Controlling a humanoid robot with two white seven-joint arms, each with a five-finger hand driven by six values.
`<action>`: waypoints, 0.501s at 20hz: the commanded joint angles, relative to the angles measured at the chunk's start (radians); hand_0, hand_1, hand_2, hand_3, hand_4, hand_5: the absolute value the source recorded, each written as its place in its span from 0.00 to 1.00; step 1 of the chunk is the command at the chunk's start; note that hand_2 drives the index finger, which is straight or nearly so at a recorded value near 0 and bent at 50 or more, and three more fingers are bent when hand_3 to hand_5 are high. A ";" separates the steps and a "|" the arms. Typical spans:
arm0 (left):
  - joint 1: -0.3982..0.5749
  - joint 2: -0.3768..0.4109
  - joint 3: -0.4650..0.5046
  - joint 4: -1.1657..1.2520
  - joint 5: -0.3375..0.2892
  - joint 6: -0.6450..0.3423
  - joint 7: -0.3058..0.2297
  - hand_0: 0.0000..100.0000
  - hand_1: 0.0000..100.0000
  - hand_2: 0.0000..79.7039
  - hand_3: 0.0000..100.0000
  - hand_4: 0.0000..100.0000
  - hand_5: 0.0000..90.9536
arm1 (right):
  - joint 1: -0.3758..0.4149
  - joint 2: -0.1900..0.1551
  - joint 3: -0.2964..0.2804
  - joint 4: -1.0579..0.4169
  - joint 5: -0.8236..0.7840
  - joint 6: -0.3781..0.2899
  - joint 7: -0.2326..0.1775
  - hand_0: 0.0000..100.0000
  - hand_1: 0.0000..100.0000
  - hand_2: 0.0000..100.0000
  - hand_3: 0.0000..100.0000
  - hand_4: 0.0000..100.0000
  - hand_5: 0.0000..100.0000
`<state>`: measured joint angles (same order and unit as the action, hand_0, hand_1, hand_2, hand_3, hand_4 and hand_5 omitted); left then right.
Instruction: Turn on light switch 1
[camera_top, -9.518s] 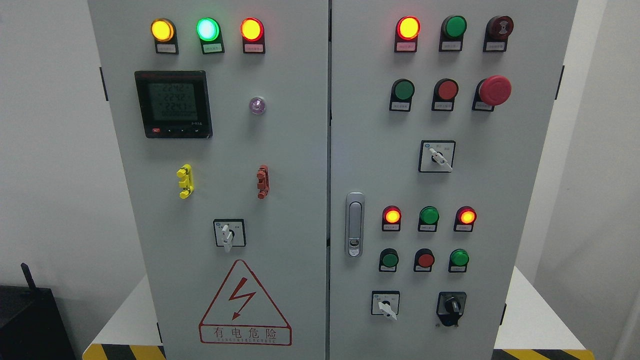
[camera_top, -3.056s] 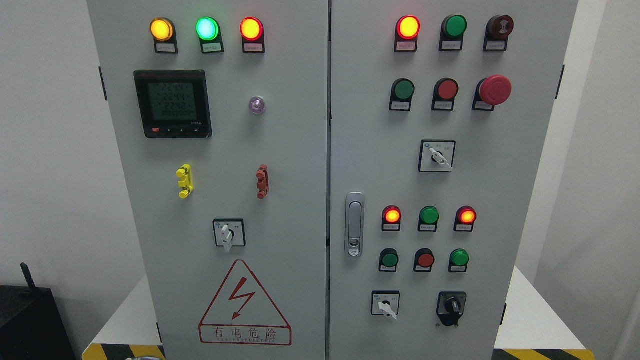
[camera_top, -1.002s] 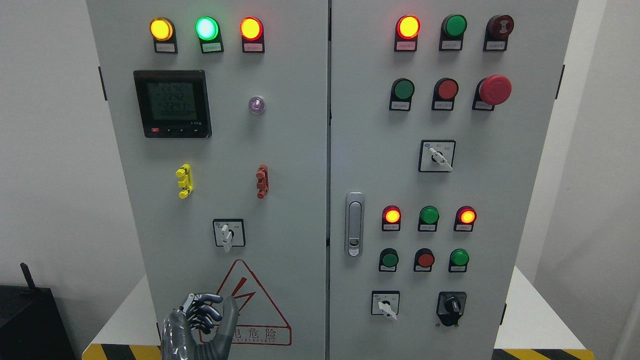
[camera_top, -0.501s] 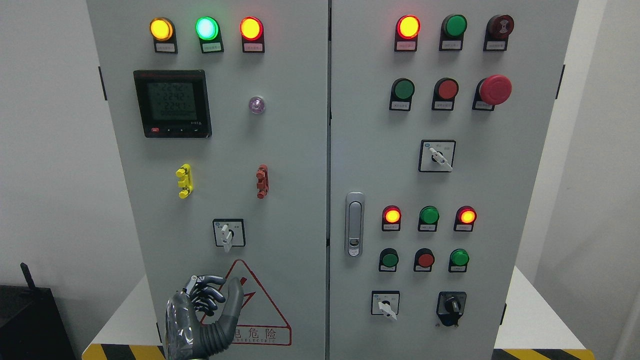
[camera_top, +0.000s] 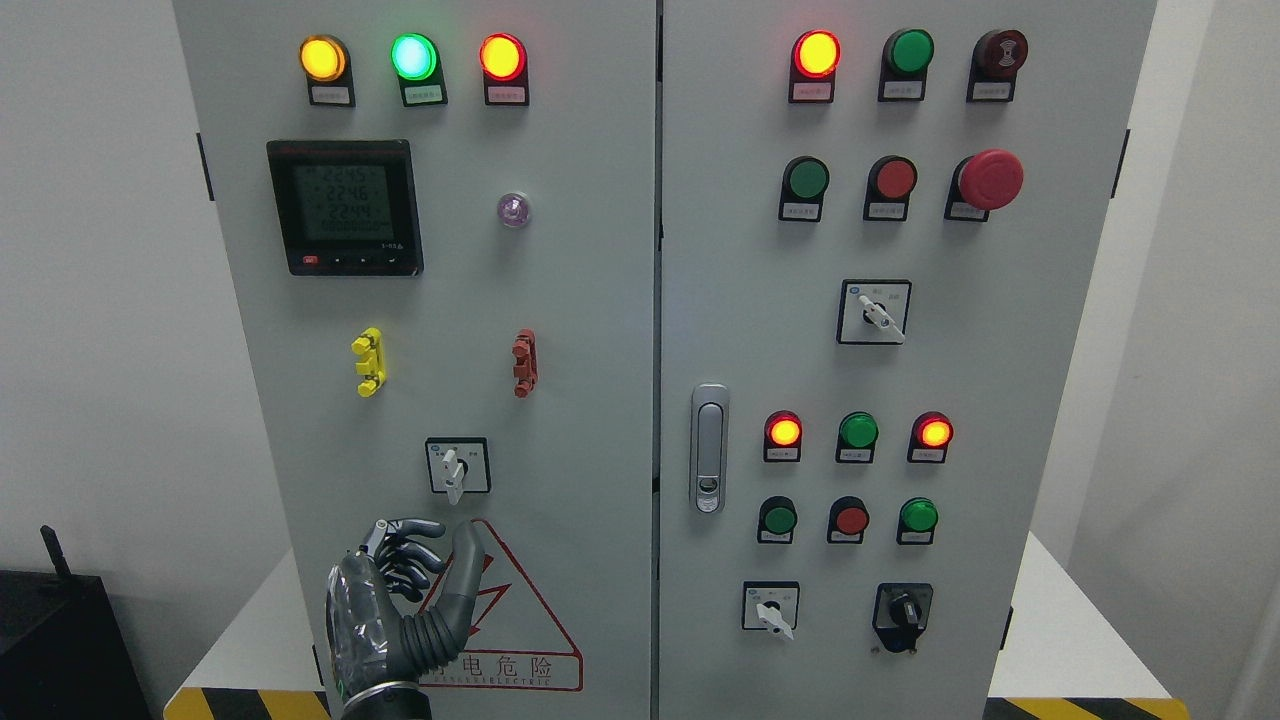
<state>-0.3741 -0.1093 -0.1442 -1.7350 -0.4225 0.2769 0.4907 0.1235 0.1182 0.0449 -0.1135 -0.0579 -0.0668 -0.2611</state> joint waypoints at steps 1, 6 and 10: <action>-0.022 -0.004 -0.006 0.000 -0.021 0.010 0.005 0.28 0.62 0.63 0.79 0.85 0.80 | -0.001 0.000 0.001 0.000 0.000 0.001 0.000 0.12 0.39 0.00 0.00 0.00 0.00; -0.040 -0.006 -0.006 0.000 -0.021 0.028 0.008 0.25 0.62 0.62 0.79 0.84 0.80 | 0.001 0.000 0.000 0.000 0.000 -0.001 0.000 0.12 0.39 0.00 0.00 0.00 0.00; -0.054 -0.007 -0.006 0.000 -0.022 0.053 0.023 0.22 0.63 0.61 0.79 0.84 0.80 | 0.001 0.000 0.001 0.000 0.001 0.001 0.000 0.12 0.39 0.00 0.00 0.00 0.00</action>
<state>-0.4093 -0.1129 -0.1479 -1.7349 -0.4407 0.3165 0.5060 0.1235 0.1182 0.0450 -0.1136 -0.0579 -0.0668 -0.2611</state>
